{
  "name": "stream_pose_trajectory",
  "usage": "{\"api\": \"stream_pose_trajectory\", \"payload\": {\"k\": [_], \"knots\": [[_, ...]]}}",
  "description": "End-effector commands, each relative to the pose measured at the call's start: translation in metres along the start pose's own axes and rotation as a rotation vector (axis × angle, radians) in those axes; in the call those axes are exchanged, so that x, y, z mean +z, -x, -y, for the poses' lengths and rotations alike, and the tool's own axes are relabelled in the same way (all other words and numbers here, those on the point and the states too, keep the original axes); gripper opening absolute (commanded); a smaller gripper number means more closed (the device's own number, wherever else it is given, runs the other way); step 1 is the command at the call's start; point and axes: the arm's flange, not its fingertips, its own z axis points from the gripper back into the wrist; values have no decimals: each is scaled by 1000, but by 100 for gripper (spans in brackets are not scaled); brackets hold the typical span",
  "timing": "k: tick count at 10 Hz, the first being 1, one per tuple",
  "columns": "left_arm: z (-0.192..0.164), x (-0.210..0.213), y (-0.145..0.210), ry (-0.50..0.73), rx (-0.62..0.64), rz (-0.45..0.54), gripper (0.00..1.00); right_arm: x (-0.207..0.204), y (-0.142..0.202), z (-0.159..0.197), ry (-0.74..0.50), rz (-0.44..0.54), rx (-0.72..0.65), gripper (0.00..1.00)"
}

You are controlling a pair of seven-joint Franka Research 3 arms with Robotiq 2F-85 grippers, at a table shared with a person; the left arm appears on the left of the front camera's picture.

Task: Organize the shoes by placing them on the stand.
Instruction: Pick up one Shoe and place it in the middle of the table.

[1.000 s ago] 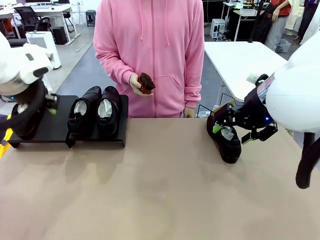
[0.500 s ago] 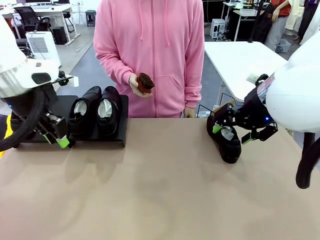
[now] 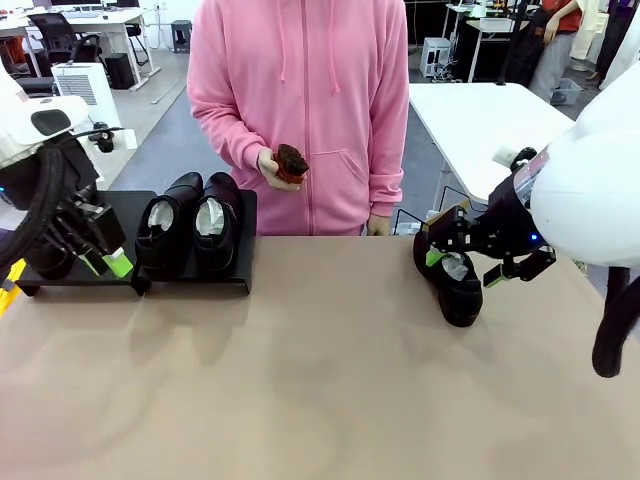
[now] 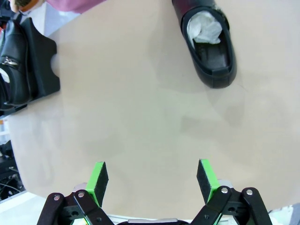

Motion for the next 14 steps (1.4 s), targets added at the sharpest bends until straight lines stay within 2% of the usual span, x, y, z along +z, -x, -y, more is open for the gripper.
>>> {"api": "stream_pose_trajectory", "payload": {"k": [1,3,7,11,14], "knots": [[11,-6,3,21,-62,-31,44,-5,-25,-11,74,93,75,100],[11,-6,3,21,-62,-31,44,-24,-68,-24,158,123,182,100],[11,-6,3,21,-62,-31,44,-111,-123,-39,299,25,294,100],[11,-6,3,21,-62,-31,44,-141,-137,-26,331,-49,240,100],[11,-6,3,21,-62,-31,44,-143,-133,-25,315,-99,212,100]]}}
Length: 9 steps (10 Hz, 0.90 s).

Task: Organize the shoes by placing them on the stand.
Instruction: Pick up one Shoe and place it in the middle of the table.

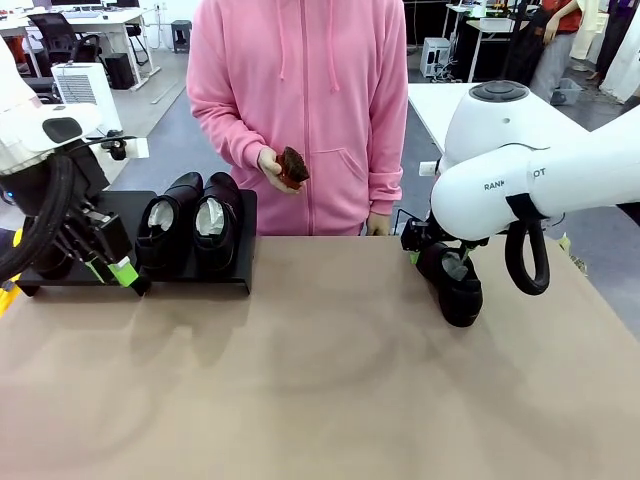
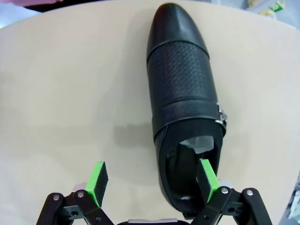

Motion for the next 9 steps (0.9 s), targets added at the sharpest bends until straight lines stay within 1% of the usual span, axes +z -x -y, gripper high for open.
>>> {"api": "stream_pose_trajectory", "payload": {"k": [1,2,4,6,9], "knots": [[-2,1,3,20,-15,6,44,4,-3,-5,-14,-36,-43,100],[-2,1,3,20,-15,6,44,-3,0,-5,-20,-69,-45,100],[-2,1,3,20,-15,6,44,-20,4,-7,-28,-97,-15,100],[-2,1,3,20,-15,6,44,-31,3,-9,-45,-72,8,100],[-2,1,3,20,-15,6,44,-41,-2,-10,-42,-93,20,100]]}}
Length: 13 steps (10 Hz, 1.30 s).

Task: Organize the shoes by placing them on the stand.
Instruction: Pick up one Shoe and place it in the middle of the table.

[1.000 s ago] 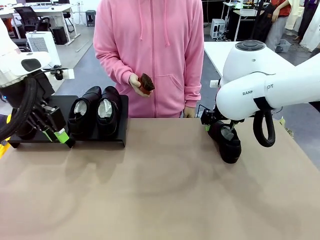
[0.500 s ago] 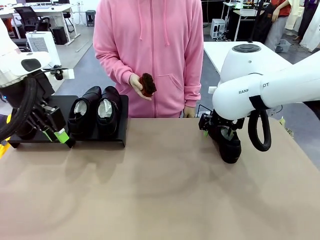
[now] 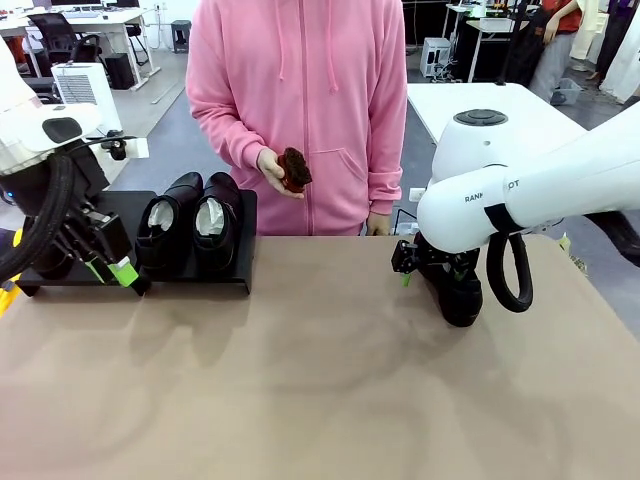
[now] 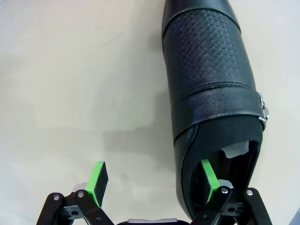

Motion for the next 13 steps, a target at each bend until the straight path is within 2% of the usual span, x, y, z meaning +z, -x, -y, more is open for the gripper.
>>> {"api": "stream_pose_trajectory", "payload": {"k": [1,6,7,13], "knots": [[-1,1,3,20,-15,6,44,1,-10,0,-14,5,25,100],[-1,1,3,20,-15,6,44,4,-14,7,11,15,13,7],[-1,1,3,20,-15,6,44,3,-16,8,17,13,17,0],[-1,1,3,20,-15,6,44,5,-20,13,41,-4,-30,0]]}}
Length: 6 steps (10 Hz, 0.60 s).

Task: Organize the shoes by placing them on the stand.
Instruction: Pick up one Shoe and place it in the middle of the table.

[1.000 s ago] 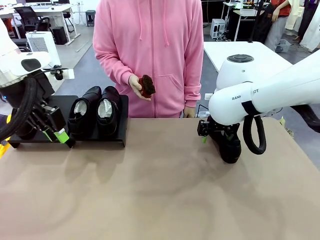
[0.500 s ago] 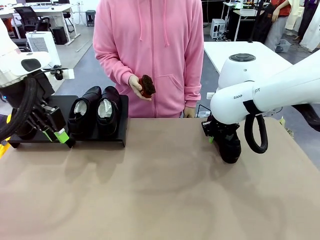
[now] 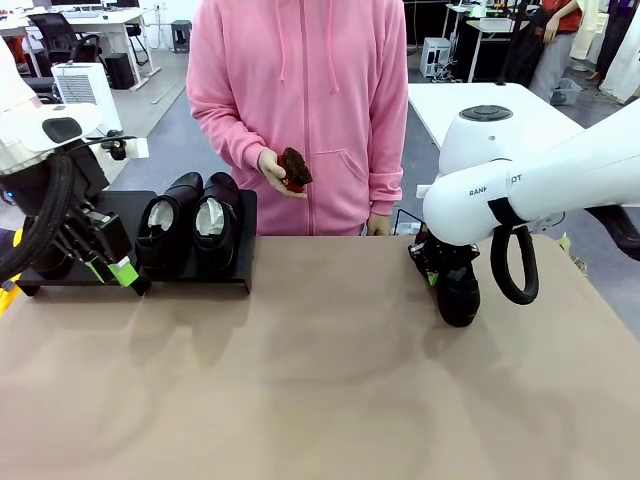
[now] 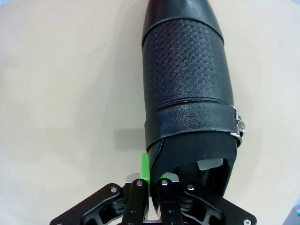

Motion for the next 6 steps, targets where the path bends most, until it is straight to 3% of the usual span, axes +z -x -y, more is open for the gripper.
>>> {"api": "stream_pose_trajectory", "payload": {"k": [1,4,6], "knots": [[-1,1,3,20,-14,6,44,12,-6,-4,19,0,-71,0],[-1,1,3,20,-14,6,44,89,46,-41,-67,128,-163,0],[-1,1,3,20,-14,6,44,115,103,-82,-140,123,-155,0]]}}
